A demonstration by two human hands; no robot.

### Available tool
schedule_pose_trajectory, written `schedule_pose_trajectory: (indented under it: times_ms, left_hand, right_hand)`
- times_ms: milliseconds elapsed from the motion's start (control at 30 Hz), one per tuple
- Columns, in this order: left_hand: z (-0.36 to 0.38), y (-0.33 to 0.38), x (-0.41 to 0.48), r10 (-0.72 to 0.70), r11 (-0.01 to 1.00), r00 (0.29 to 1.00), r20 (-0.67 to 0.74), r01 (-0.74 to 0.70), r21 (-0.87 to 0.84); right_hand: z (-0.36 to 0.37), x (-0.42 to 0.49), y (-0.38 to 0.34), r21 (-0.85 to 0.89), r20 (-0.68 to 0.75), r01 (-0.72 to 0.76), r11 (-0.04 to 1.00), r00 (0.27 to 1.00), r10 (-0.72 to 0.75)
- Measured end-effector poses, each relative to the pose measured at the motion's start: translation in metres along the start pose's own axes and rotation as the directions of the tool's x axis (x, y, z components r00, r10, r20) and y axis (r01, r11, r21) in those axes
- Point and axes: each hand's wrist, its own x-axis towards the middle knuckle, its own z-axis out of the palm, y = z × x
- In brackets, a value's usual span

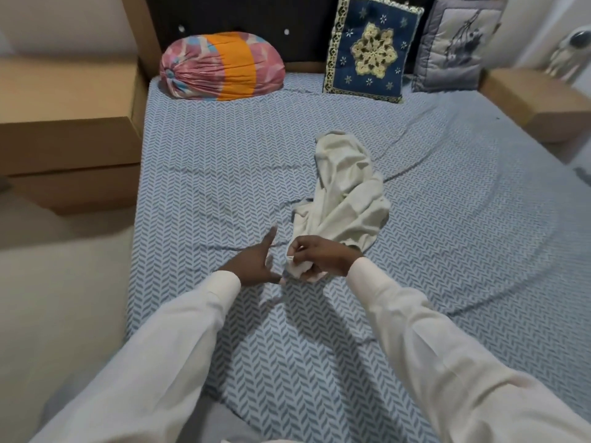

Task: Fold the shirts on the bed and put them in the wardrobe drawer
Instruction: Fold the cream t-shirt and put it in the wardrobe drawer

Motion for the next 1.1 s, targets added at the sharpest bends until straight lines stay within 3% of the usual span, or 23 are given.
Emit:
schedule_pose_trajectory:
  times_ms: [100, 267, 400, 500, 667, 767, 833, 900, 1000, 1100]
  left_hand:
    - [0.017, 0.013, -0.032, 0.146, 0.974, 0.984, -0.099, -0.161, -0.162]
    - [0.049, 0.018, -0.063, 0.031, 0.918, 0.96, -0.277, -0.137, -0.372]
    - [0.045, 0.029, -0.083, -0.066, 0.888, 0.915, -0.397, -0.128, -0.442]
    - [0.033, 0.027, -0.085, -0.124, 0.775, 0.878, -0.462, -0.205, -0.597]
    - [0.001, 0.033, -0.094, -0.165, 0.613, 0.806, -0.568, -0.367, -0.7]
    - [-0.016, 0.031, -0.105, -0.216, 0.561, 0.746, -0.629, -0.432, -0.706]
    - [-0.019, 0.014, -0.112, -0.246, 0.608, 0.726, -0.642, -0.4, -0.686]
    - [-0.016, -0.001, -0.123, -0.241, 0.662, 0.768, -0.594, -0.317, -0.679]
    - [-0.008, -0.011, -0.139, -0.185, 0.714, 0.849, -0.495, -0.231, -0.662]
    - [-0.009, -0.013, -0.153, -0.045, 0.787, 0.921, -0.387, -0.207, -0.582]
  right_hand:
    - [0.029, -0.021, 0.0, 0.079, 0.159, 0.007, 0.997, 0.987, -0.019]
    - [0.043, -0.055, -0.002, 0.051, 0.181, 0.047, 0.998, 0.982, -0.056]
    - [0.032, -0.067, 0.008, -0.376, 0.009, 0.071, 0.924, 0.997, -0.073]
    - [0.035, -0.076, 0.011, -0.462, 0.078, 0.017, 0.887, 0.997, 0.021]
    - [0.051, -0.09, -0.004, -0.213, 0.121, 0.124, 0.969, 0.988, -0.1]
    - [0.053, -0.094, -0.018, 0.048, -0.05, 0.305, 0.951, 0.952, -0.303]
    - [0.051, -0.095, -0.029, 0.22, -0.191, 0.428, 0.876, 0.9, -0.392]
    - [0.048, -0.095, -0.037, 0.158, -0.323, 0.488, 0.858, 0.847, -0.422]
    - [0.042, -0.094, -0.037, -0.246, -0.382, 0.407, 0.879, 0.793, -0.474]
    - [0.042, -0.103, -0.034, -0.233, -0.282, 0.366, 0.901, 0.861, -0.423]
